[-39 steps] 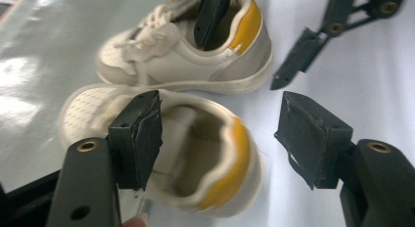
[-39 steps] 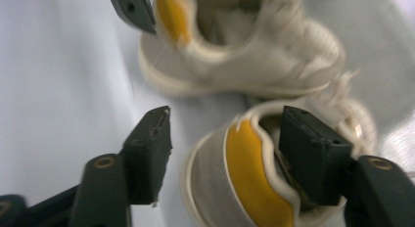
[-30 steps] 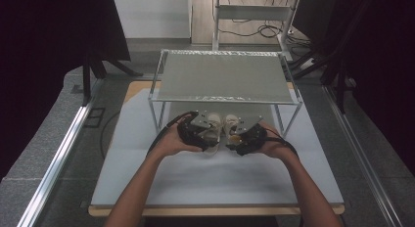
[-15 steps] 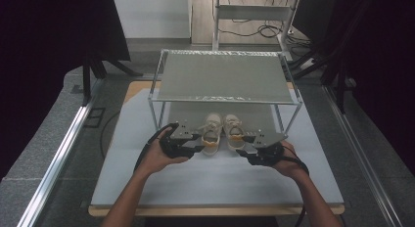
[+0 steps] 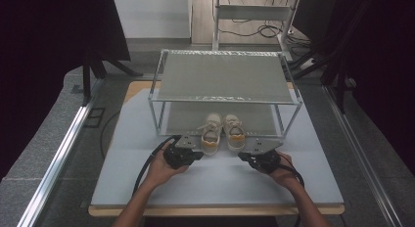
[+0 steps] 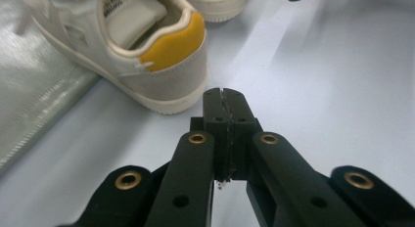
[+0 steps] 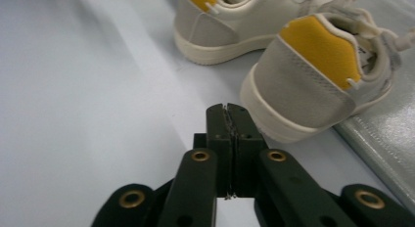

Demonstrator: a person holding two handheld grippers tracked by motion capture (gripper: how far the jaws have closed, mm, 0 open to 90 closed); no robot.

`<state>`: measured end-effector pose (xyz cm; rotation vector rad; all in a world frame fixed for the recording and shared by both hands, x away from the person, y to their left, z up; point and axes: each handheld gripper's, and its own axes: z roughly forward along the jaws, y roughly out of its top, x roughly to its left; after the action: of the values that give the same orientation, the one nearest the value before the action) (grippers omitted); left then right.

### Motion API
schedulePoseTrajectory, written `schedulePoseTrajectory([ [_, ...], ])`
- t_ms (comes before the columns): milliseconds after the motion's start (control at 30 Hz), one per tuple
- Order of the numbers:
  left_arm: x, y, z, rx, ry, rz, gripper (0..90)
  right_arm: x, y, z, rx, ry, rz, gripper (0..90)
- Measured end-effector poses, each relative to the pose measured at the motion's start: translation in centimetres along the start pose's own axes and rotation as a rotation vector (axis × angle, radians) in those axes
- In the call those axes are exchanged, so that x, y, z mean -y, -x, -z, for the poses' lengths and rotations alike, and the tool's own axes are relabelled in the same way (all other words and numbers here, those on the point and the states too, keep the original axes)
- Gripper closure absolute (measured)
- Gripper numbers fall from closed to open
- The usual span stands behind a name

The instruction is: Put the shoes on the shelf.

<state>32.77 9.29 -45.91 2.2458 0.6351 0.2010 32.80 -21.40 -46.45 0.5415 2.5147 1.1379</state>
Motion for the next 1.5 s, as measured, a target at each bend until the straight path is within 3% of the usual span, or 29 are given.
schedulePoseTrajectory([
  [100,-0.1,-0.1,-1.0,-0.007,-0.009,0.013,90.0,0.0,0.2,-0.5,0.017,-0.007,-0.011,89.4],
  [167,-0.4,0.0,-1.6,-0.028,-0.014,0.021,90.0,0.0,0.3,-0.8,0.061,-0.021,0.006,89.4],
  [300,-0.9,-0.2,-2.5,-0.057,-0.010,0.040,90.0,-0.2,0.3,-1.2,0.097,-0.025,0.022,89.5],
  [400,-1.2,-0.5,-2.7,-0.033,0.012,0.063,90.0,-0.5,0.4,-1.5,0.107,-0.020,0.020,89.6],
  [600,-2.1,-0.8,-2.4,-0.044,0.049,0.071,90.0,-1.0,1.0,-1.8,0.087,0.001,-0.009,89.6],
  [800,-2.7,-1.3,-2.3,-0.039,0.074,0.084,90.0,-2.0,0.9,-2.6,0.091,-0.012,0.020,89.6],
  [967,-3.3,-1.7,-2.7,-0.055,0.048,0.072,90.0,-2.3,1.1,-3.2,0.081,-0.008,0.015,89.6],
  [1067,-3.4,-2.1,-2.9,-0.042,0.055,0.090,90.0,-2.3,1.2,-3.4,0.079,-0.003,0.010,89.6],
  [1333,-3.6,-2.7,-3.7,-0.056,0.059,0.108,90.0,-2.3,1.7,-3.7,0.086,-0.002,-0.007,89.6],
  [1500,-4.0,-2.8,-3.9,-0.060,0.048,0.102,90.0,-2.2,2.3,-4.1,0.101,0.007,-0.028,89.6],
])
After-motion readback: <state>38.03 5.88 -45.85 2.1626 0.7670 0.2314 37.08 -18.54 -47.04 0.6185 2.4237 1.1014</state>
